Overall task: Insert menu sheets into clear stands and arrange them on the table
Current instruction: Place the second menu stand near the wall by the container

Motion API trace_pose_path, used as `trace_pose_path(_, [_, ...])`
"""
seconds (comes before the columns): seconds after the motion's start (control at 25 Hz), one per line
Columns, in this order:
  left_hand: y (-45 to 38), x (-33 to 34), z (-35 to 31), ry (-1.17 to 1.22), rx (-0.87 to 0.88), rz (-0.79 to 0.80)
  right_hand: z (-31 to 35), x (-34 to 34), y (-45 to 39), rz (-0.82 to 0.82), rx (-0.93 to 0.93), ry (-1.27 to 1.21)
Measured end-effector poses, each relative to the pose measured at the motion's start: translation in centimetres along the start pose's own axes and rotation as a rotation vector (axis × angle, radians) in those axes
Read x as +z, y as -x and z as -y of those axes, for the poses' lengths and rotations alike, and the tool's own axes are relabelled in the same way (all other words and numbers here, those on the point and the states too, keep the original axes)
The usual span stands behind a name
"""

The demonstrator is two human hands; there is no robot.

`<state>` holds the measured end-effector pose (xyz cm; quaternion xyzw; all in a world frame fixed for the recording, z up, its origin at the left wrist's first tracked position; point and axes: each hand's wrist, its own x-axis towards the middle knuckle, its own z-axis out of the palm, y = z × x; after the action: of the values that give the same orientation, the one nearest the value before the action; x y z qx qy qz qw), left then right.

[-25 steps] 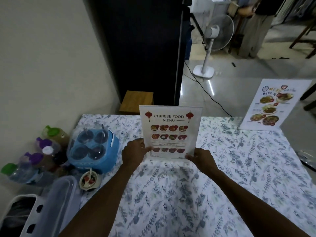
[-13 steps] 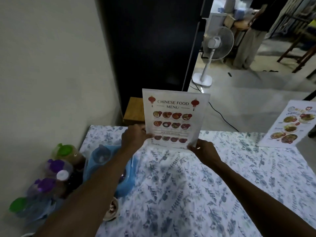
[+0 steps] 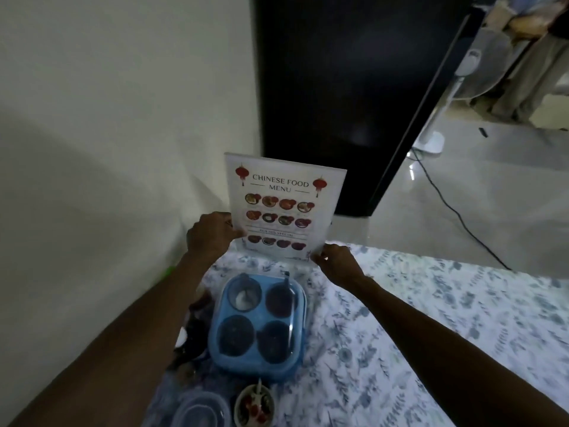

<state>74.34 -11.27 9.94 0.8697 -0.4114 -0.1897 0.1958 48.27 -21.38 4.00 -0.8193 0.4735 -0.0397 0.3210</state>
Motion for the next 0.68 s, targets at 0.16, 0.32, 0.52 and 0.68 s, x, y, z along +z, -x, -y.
trace_pose_path(0.16, [-2.4,0.0,3.2,0.016,-0.064,-0.001,1.8,3.5,-3.5,0.072,0.026,-0.07])
trace_pose_path(0.32, [-3.9,0.8,4.4,-0.076,-0.098,-0.025,2.3,4.9,-5.5,0.09,0.03,-0.07])
trace_pose_path(0.52, [-4.8,1.4,5.0,-0.261,-0.128,-0.018,3.3,6.1,-7.5,0.102,-0.018,-0.056])
trace_pose_path(0.68, [-4.7,1.0,5.2,-0.275,-0.142,0.016,4.7,6.7,-8.2,0.141,-0.006,-0.073])
